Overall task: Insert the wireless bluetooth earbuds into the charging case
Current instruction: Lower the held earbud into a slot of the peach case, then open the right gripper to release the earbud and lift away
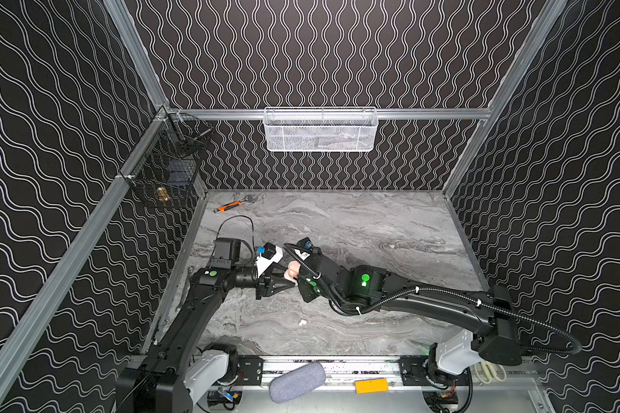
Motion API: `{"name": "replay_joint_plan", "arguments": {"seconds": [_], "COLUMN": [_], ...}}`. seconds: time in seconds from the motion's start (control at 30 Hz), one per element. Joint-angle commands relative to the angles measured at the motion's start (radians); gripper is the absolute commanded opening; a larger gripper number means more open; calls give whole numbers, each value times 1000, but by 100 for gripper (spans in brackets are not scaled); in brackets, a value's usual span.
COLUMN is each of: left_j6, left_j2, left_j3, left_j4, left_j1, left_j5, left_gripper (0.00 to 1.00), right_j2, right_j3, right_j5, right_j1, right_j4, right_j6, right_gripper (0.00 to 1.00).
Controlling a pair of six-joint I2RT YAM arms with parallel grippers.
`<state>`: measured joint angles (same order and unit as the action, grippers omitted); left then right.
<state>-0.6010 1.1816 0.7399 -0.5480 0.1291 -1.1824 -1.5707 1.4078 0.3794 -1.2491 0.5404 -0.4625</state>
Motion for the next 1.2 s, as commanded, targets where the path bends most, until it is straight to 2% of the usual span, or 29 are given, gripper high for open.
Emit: {"name": "replay_joint_plan", "arguments": {"seconds": [0.0,1.17], "left_j6": [4,1], "left_j2": [3,-2], "left_j3": [1,1], "left_j4": [19,19], "left_j1": [-3,-8], "left_j5": [-16,-17], "left_gripper": [3,3], "right_j2": [10,27], "right_j3": [-2,-33], "right_j5": [-14,-119], "right_j1": [0,18], "right_j4": [-26,-90], "right_j6": [-14,-30], "right_gripper": [19,21]}}
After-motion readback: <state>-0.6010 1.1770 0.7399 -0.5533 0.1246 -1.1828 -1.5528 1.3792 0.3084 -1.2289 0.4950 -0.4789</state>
